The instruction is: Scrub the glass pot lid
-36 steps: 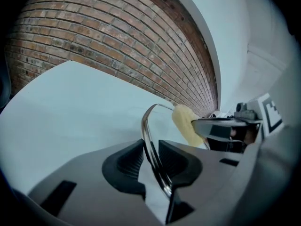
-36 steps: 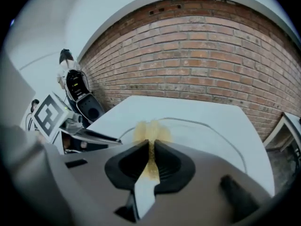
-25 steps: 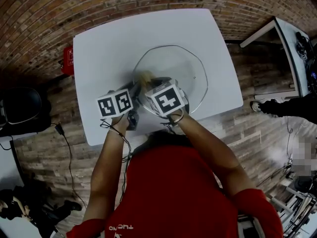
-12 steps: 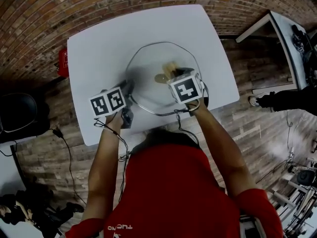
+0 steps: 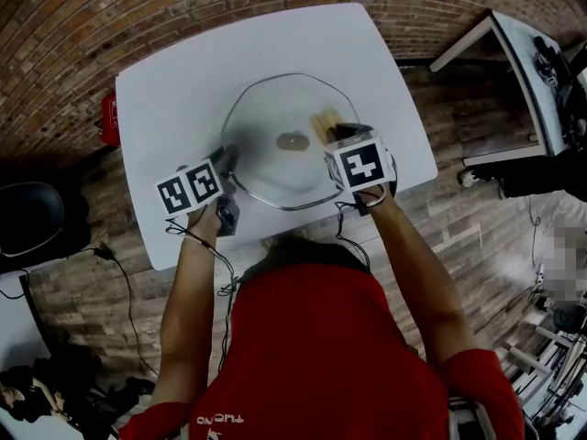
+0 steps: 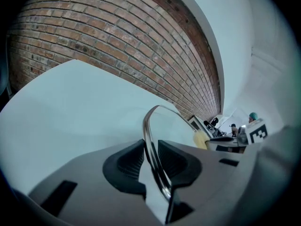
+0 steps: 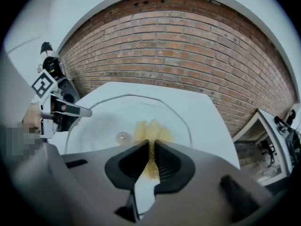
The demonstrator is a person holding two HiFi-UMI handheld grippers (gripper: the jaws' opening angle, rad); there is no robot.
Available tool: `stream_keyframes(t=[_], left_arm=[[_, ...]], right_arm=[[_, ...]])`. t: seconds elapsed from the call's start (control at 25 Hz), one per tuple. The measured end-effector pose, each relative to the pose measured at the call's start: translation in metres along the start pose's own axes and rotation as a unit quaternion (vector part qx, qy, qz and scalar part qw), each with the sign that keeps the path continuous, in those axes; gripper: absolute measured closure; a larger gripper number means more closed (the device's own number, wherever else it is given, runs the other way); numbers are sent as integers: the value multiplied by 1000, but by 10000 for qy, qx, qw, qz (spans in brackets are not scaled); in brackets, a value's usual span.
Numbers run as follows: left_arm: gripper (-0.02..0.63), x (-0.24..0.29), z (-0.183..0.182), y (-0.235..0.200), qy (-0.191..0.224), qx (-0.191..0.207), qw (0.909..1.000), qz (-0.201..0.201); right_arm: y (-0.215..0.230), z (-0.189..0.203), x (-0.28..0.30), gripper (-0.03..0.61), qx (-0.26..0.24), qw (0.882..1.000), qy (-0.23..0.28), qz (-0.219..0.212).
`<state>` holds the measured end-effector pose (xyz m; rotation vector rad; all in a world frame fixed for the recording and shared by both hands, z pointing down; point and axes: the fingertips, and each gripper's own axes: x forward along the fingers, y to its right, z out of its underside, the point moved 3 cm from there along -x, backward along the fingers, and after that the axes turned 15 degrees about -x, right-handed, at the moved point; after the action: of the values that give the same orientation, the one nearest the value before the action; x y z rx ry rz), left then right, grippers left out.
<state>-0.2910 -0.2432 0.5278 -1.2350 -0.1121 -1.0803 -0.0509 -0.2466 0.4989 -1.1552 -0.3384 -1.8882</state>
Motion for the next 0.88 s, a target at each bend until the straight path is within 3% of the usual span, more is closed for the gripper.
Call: stream_keyframes(t=[0.24, 0.48, 0.68, 0.88], left_arm=[[515, 0, 0, 0, 63, -74, 10000, -9], [515, -1, 3, 1, 69, -77, 9999, -12], [515, -1, 2, 0, 36, -58, 10000, 12], [515, -1, 0, -1, 30, -73, 10000, 18]], right_arm=[[-94, -19, -15, 526, -273, 9919, 343, -1195], [-145, -18, -16, 526, -552, 9815, 272, -1814], [-137, -9, -11, 526, -588, 9843, 136, -1659], [-95, 14, -12, 526, -497, 9922, -129, -1139]])
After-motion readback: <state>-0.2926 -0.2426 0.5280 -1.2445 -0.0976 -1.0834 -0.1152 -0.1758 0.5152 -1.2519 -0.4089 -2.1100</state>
